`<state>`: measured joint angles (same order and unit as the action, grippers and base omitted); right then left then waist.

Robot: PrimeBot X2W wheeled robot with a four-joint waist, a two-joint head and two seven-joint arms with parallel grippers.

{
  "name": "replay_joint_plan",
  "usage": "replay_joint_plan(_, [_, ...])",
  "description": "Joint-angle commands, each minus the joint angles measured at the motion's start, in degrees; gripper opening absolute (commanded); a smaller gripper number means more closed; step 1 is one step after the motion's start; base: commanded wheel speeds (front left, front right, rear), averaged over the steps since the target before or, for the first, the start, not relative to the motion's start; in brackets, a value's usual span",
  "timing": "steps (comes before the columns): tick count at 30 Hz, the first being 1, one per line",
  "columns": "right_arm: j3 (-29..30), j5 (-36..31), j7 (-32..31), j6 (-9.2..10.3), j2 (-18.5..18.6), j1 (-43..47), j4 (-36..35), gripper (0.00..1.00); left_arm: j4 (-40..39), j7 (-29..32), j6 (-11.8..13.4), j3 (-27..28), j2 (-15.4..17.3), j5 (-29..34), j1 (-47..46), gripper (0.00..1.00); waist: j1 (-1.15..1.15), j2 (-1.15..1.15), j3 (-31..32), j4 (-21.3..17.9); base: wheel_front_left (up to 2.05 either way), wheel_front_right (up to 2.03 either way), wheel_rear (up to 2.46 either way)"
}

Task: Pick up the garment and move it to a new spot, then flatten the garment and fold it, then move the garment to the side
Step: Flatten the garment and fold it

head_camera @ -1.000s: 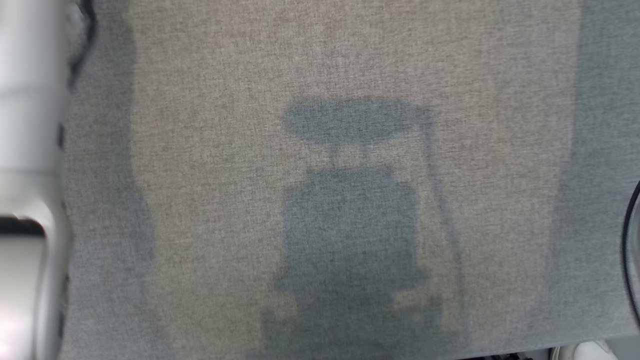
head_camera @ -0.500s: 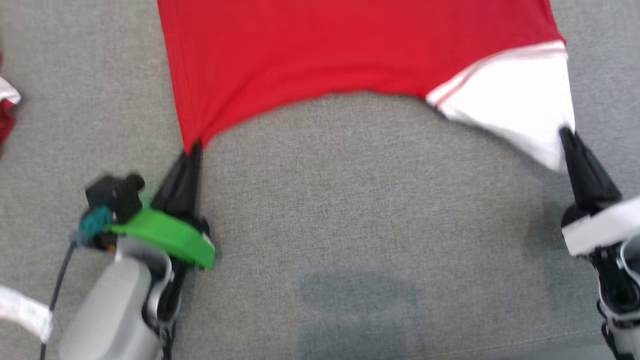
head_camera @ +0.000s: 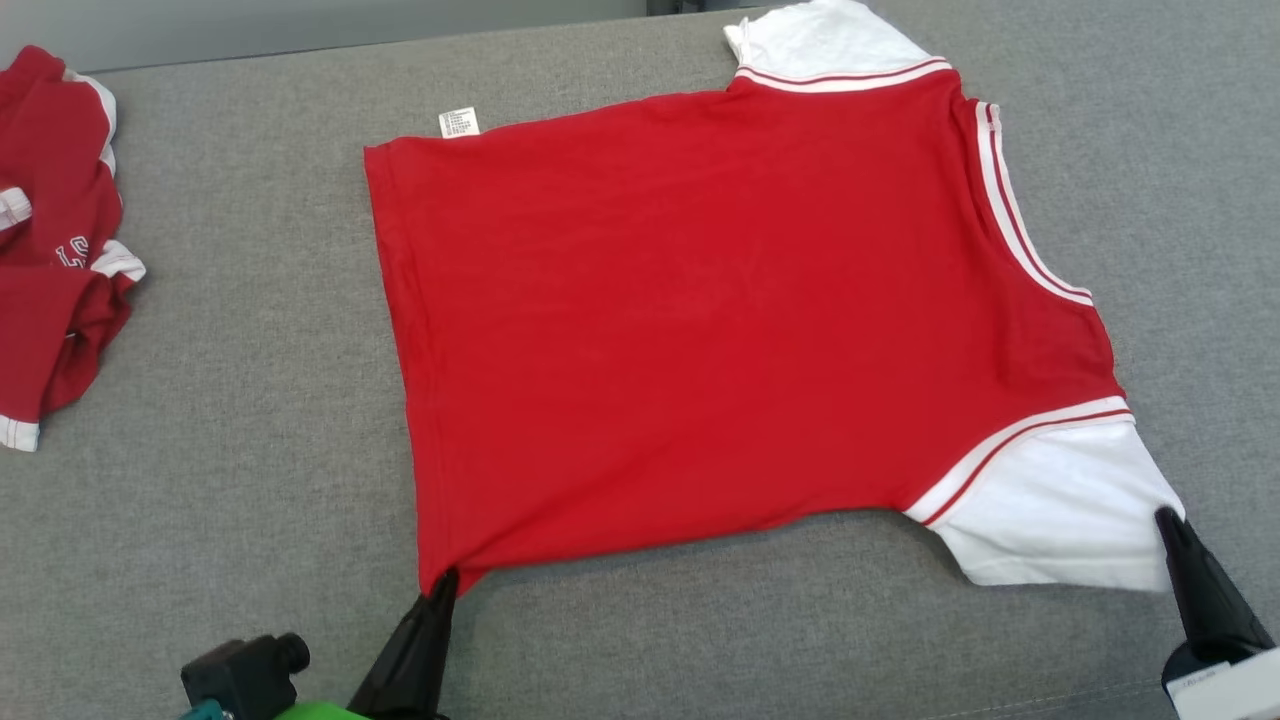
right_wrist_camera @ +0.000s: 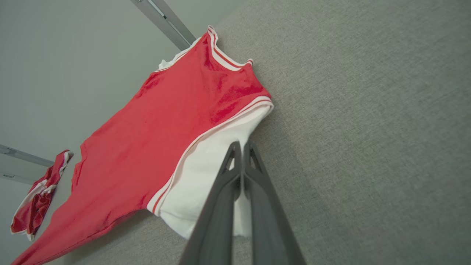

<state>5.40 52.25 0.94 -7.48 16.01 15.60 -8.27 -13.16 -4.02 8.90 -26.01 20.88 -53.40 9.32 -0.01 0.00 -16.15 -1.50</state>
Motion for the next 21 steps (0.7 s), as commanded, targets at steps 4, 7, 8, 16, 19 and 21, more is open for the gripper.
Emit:
replay_joint_plan(4, [-0.9, -1.5, -2.1, -0.01, 2.2, -9.4, 1.1, 0.00, -1.9, 4.2, 1.8, 0.7, 2.3, 1.2, -5.9, 0.00, 0.01, 0.00, -3.4, -0.3, 0.00, 0.00, 0.00])
replay_joint_plan(7, [-1.2, -2.4, -4.6, -0.01, 3.2, -16.1, 2.6, 0.00, -1.4, 7.5, 2.3, 0.2, 2.2, 1.5, -11.2, 0.00, 0.01, 0.00, -4.1, 0.4, 0.00, 0.00, 0.00])
replay_joint_plan(8, [-1.3, -2.5, -5.5, -0.01, 3.5, -18.4, 2.9, 0.00, -1.1, 8.3, 2.4, 0.3, 1.9, 1.6, -13.2, 0.00, 0.01, 0.00, -4.3, 0.7, 0.00, 0.00, 0.00])
replay_joint_plan(16, [-3.2, -6.1, -12.9, -0.01, 5.3, -34.6, 8.3, 0.00, 5.7, 14.1, 3.7, 0.2, 0.2, 2.3, -27.3, 0.00, 0.01, 0.00, -6.4, 2.3, 0.00, 0.00, 0.00])
replay_joint_plan(19, [-3.8, -8.7, -15.1, -0.01, 5.1, -40.3, 12.1, 0.00, 9.1, 15.6, 3.3, -0.4, -0.6, 2.4, -31.6, 0.00, 0.01, 0.00, -8.3, 3.2, 0.00, 0.00, 0.00])
replay_joint_plan(21, [-4.6, -10.7, -16.3, -0.01, 4.9, -43.6, 14.4, 0.00, 11.9, 16.5, 3.0, -0.8, -1.2, 2.2, -34.1, 0.00, 0.01, 0.00, -9.5, 3.6, 0.00, 0.00, 0.00])
